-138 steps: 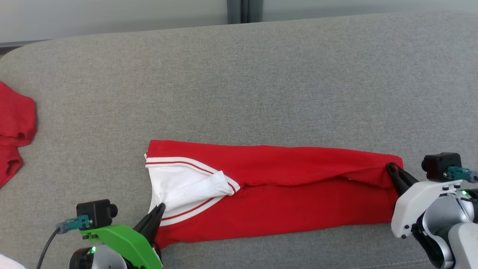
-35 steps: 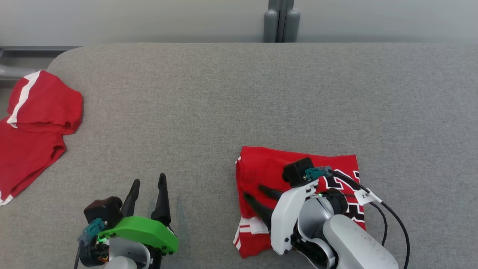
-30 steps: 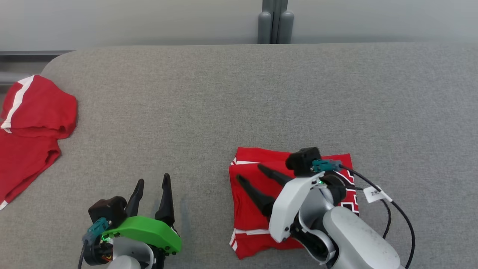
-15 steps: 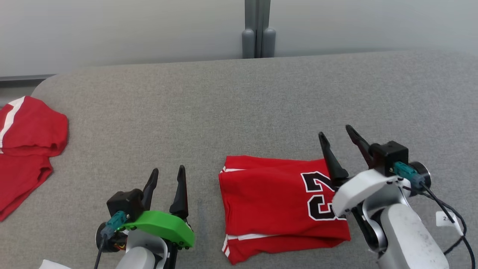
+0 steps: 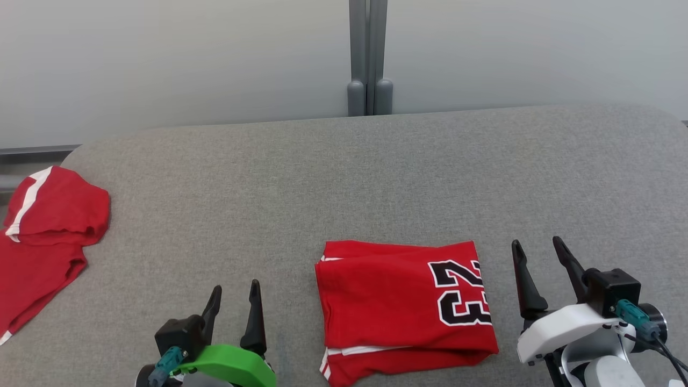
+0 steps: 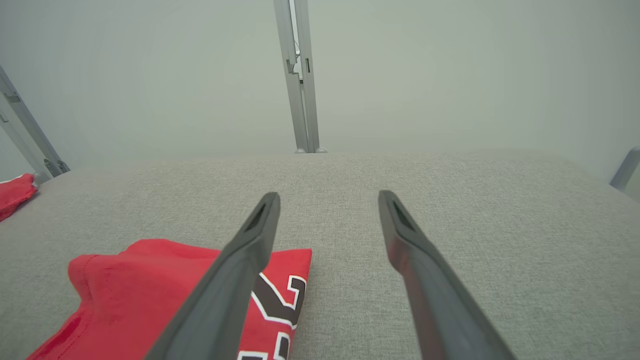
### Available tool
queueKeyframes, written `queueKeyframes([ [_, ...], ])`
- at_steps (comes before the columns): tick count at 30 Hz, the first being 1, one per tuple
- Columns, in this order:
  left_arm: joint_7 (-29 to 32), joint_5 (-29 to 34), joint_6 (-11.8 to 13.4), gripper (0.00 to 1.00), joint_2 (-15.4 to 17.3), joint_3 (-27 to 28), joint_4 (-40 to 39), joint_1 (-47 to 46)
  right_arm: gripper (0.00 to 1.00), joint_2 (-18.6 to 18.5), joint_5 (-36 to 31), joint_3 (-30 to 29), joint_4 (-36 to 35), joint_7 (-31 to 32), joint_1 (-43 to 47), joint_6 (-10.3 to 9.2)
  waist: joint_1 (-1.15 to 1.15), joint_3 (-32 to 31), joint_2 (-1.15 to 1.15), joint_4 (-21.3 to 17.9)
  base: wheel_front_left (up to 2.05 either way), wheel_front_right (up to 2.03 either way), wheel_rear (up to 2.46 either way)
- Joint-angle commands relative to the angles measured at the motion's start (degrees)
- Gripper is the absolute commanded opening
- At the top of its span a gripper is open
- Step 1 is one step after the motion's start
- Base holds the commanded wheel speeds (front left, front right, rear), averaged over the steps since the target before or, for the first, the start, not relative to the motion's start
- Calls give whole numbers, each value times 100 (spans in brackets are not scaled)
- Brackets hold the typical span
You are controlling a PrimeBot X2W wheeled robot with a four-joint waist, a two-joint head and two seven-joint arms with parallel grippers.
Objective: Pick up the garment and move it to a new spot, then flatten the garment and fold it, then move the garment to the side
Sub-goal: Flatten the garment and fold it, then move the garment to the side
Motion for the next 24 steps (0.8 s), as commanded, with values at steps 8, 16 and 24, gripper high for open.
queueKeyframes([
  [8,-25,361,28,100,-72,214,-243,221,100,-4,437,122,-39,-117,206,-7,0,-66,0,-12,0,0,0],
  [16,-26,454,-10,100,-101,271,-240,229,100,-5,498,167,18,-44,206,-7,0,-83,0,-4,0,0,0],
  [24,-26,451,-25,100,-102,277,-156,202,100,-3,497,169,15,42,190,-7,0,-81,0,-7,0,0,0],
])
